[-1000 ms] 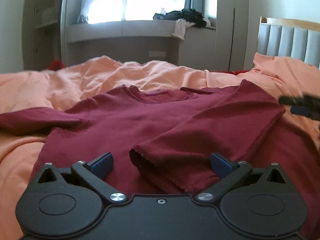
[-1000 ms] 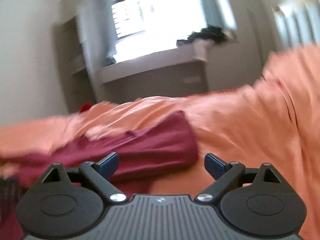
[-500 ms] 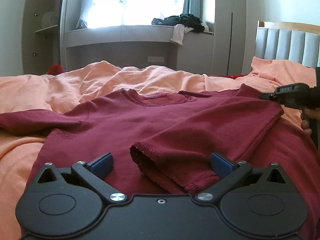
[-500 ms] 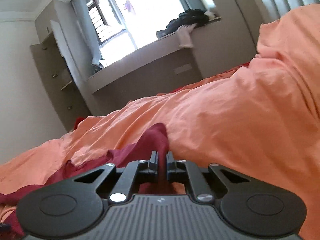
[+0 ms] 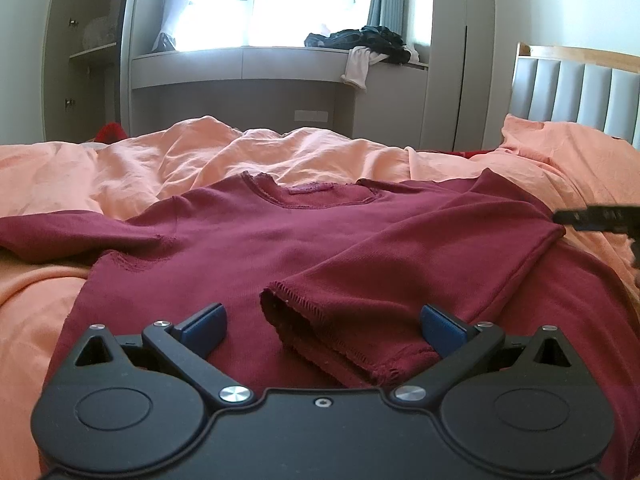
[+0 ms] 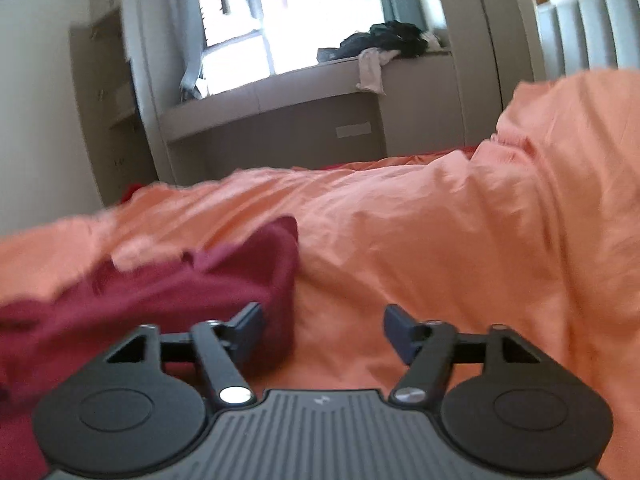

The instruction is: Fold small clothes

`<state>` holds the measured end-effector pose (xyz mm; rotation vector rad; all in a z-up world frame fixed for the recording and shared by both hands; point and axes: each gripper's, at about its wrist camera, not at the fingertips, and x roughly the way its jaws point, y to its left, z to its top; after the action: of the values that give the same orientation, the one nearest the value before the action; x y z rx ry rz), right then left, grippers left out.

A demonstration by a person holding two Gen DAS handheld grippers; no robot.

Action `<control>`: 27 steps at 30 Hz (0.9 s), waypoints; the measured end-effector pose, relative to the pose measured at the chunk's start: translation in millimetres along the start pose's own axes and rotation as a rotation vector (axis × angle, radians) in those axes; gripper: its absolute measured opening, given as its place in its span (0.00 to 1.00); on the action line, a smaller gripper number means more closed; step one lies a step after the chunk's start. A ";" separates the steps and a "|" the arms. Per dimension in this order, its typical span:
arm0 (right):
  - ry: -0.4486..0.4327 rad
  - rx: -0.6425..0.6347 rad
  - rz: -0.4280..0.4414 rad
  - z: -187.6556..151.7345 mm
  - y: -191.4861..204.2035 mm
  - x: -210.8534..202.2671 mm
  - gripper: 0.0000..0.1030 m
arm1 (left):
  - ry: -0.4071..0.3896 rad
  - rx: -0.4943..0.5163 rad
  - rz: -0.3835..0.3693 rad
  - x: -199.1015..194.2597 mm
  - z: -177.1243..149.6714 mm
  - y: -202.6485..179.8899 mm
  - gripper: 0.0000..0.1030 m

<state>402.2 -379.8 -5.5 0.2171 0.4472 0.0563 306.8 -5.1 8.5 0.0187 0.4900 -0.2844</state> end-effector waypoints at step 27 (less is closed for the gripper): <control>0.008 -0.202 -0.291 55.2 43.1 114.2 0.93 | -0.013 -0.017 -0.017 -1.6 -2.9 5.2 1.00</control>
<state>528.8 -337.0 4.3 -0.0479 0.4736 -0.1827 305.5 0.6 6.4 -0.0036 0.4797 -0.2970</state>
